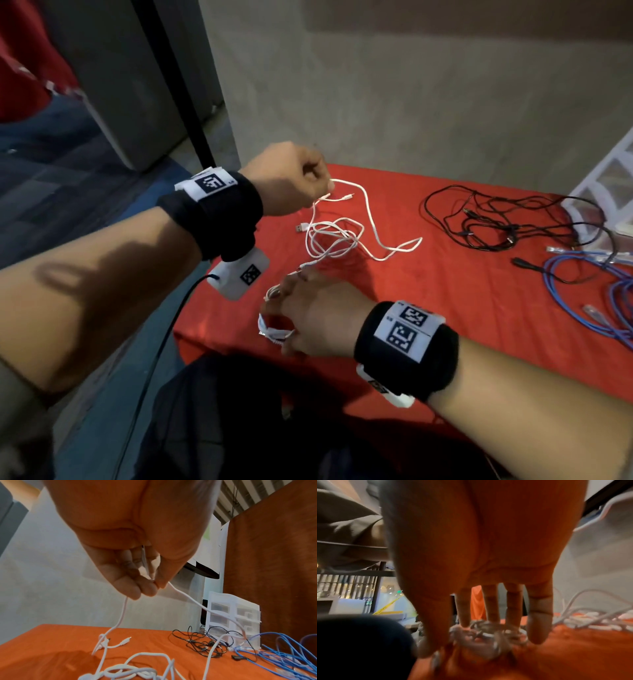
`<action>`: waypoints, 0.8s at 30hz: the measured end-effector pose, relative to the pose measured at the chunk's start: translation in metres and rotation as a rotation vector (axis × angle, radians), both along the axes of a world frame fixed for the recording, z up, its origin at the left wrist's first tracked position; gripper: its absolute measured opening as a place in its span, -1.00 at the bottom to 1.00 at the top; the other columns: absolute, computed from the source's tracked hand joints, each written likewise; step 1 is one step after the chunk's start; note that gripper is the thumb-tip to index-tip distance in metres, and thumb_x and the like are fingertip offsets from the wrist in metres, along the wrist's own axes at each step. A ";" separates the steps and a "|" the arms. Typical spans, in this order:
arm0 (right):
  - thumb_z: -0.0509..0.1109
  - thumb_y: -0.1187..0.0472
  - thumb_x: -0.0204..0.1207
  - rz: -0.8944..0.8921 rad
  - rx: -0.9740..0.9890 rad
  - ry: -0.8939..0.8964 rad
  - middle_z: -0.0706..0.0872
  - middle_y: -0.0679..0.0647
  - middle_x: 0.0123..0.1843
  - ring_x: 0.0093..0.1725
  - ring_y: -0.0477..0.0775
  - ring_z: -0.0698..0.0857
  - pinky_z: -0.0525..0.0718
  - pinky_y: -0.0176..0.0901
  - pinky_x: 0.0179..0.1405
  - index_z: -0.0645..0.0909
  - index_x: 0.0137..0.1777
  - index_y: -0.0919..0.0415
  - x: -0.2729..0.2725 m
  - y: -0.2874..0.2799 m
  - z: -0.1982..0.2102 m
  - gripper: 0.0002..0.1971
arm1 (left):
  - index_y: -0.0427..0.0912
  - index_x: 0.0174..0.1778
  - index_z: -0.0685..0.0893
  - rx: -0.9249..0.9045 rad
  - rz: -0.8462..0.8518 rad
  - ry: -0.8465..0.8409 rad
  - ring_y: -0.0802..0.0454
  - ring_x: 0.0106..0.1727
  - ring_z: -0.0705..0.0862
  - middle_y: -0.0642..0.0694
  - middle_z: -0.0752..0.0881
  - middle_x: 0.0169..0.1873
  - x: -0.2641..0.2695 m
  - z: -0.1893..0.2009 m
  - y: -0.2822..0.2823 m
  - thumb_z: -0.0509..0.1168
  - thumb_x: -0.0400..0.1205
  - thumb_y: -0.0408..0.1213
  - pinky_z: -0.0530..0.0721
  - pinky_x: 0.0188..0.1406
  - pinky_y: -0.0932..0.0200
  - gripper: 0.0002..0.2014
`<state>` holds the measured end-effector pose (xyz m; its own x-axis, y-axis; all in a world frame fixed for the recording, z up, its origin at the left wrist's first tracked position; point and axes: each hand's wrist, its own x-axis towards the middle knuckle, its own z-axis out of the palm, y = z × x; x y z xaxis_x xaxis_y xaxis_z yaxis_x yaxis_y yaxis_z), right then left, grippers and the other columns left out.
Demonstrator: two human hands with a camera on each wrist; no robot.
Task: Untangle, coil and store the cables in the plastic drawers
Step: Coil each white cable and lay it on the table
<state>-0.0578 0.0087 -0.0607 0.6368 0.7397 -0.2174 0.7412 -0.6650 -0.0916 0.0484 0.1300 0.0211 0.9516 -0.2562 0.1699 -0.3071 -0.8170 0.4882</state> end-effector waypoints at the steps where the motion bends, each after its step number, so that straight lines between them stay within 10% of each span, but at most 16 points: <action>1: 0.42 -0.19 0.59 0.013 -0.019 -0.007 0.46 0.04 0.58 0.55 0.25 0.36 0.52 0.10 0.46 0.40 0.60 -0.18 0.001 0.003 -0.003 -0.41 | -0.03 -0.31 0.71 0.000 -0.004 0.002 0.04 -0.33 0.80 0.19 0.71 -0.52 0.000 0.000 0.000 0.44 0.59 -0.15 0.75 -0.19 0.09 -0.84; 11: 0.25 -0.20 0.68 -0.062 -0.077 0.010 0.38 0.10 0.63 0.59 0.24 0.37 0.27 0.11 0.65 0.37 0.63 -0.08 0.040 0.006 -0.003 -0.45 | -0.03 -0.19 0.78 -0.047 0.003 0.016 0.07 -0.40 0.69 -0.05 0.80 -0.36 0.006 -0.002 -0.013 0.46 0.60 -0.08 0.74 -0.16 0.05 -0.87; 16: 0.41 0.08 0.64 -0.159 0.806 -0.351 0.75 0.09 -0.06 0.03 0.22 0.65 0.60 0.08 0.13 0.76 -0.09 0.17 0.003 -0.050 0.028 -0.81 | -0.03 -0.17 0.80 -0.180 -0.023 -0.011 0.27 -0.49 0.56 0.05 0.75 -0.39 0.011 -0.009 -0.025 0.49 0.60 -0.09 0.60 -0.29 0.23 -0.89; 19: 0.50 0.11 0.57 -0.469 0.912 -0.617 0.69 0.14 0.20 0.23 0.22 0.64 0.48 -0.03 0.36 0.66 0.22 0.21 0.006 -0.104 0.048 -0.71 | -0.01 -0.16 0.81 -0.300 -0.132 -0.017 0.25 -0.44 0.53 0.23 0.68 -0.46 0.002 -0.015 -0.053 0.51 0.58 -0.08 0.53 -0.28 0.27 -0.89; 21: 0.50 -0.02 0.57 -0.674 1.005 -0.254 0.72 0.16 0.23 0.18 0.21 0.73 0.65 0.20 0.33 0.49 0.45 0.11 0.020 -0.143 0.052 -0.49 | -0.04 -0.11 0.82 -0.381 -0.270 -0.065 0.21 -0.42 0.50 0.17 0.67 -0.44 -0.009 -0.016 -0.080 0.49 0.60 -0.12 0.50 -0.32 0.25 -0.91; 24: 0.35 0.06 0.74 -0.763 1.228 0.124 0.61 0.11 -0.43 -0.57 0.06 0.53 0.60 0.02 -0.55 0.66 0.10 0.18 0.032 -0.194 0.065 -0.82 | -0.08 -0.08 0.79 -0.483 -0.357 -0.121 -0.04 -0.38 0.47 -0.20 0.67 -0.36 -0.021 -0.020 -0.117 0.42 0.68 -0.15 0.47 -0.33 0.13 -0.89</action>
